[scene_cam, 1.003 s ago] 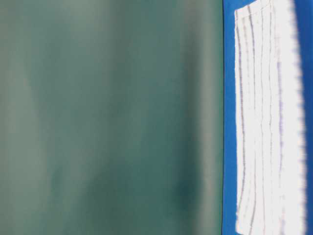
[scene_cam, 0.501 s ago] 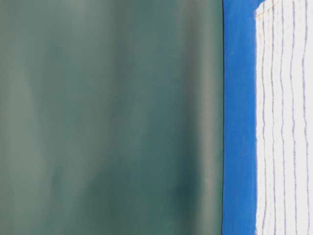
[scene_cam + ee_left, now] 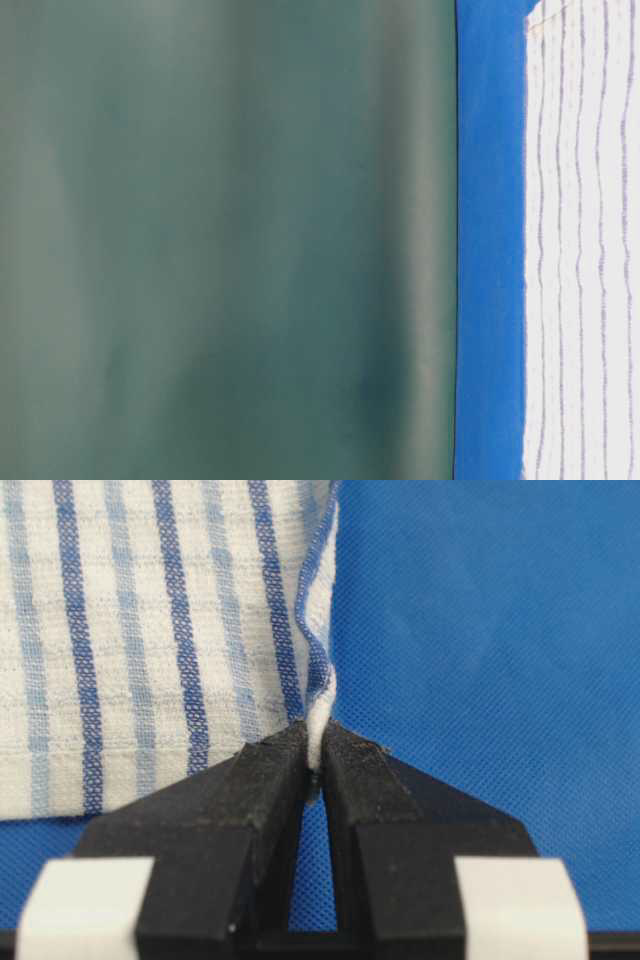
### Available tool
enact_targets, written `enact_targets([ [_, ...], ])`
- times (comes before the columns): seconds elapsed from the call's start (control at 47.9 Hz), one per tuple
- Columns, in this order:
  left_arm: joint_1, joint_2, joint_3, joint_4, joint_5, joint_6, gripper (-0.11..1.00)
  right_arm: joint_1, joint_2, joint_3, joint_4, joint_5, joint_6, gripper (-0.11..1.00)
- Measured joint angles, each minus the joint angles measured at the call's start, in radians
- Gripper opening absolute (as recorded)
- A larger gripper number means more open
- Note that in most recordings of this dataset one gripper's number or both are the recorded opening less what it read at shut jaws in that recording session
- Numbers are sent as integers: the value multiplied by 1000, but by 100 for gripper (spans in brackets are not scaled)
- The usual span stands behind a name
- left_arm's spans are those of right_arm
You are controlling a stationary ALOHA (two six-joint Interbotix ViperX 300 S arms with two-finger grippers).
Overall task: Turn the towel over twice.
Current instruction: 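Open both grippers and retract them outward from the towel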
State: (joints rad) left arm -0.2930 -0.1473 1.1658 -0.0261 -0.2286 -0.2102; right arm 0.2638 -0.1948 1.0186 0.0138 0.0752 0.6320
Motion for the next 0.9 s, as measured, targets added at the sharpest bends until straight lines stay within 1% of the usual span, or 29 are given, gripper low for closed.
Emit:
enact_targets([
  [0.042, 2, 0, -5, 2, 12, 0, 11, 0, 0, -3, 2, 0, 0, 6],
  [0.063, 2, 0, -8, 0, 18, 0, 16, 0, 0, -3, 0, 2, 0, 8],
  [0.146, 2, -8, -18, 0, 43, 0, 37, -2, 0, -12, -2, 5, -2, 31],
  [0.167, 2, -12, -21, 2, 52, -2, 45, 0, 0, -17, -5, 8, -5, 39],
  [0.23, 2, -26, -32, 0, 77, 0, 63, 0, -2, -28, -17, 17, -14, 57],
  [0.272, 2, -38, -38, 0, 97, 5, 73, 0, -6, -34, -29, 26, -18, 65],
  [0.313, 2, -58, -49, 0, 120, 11, 80, 0, -15, -41, -48, 37, -23, 68],
  [0.355, 3, -78, -58, 0, 138, 17, 81, -2, -31, -46, -71, 44, -26, 65],
  [0.418, 11, -120, -69, 0, 160, 25, 78, -2, -60, -52, -112, 57, -26, 61],
  [0.564, 38, -224, -75, 0, 173, 63, 75, -43, -167, -55, -227, 61, -25, 62],
  [0.71, 69, -350, -60, 0, 170, 126, 75, -109, -299, -25, -347, 58, -26, 62],
  [0.898, 126, -535, 11, 0, 117, 189, 75, -216, -479, 35, -468, 20, -26, 62],
])
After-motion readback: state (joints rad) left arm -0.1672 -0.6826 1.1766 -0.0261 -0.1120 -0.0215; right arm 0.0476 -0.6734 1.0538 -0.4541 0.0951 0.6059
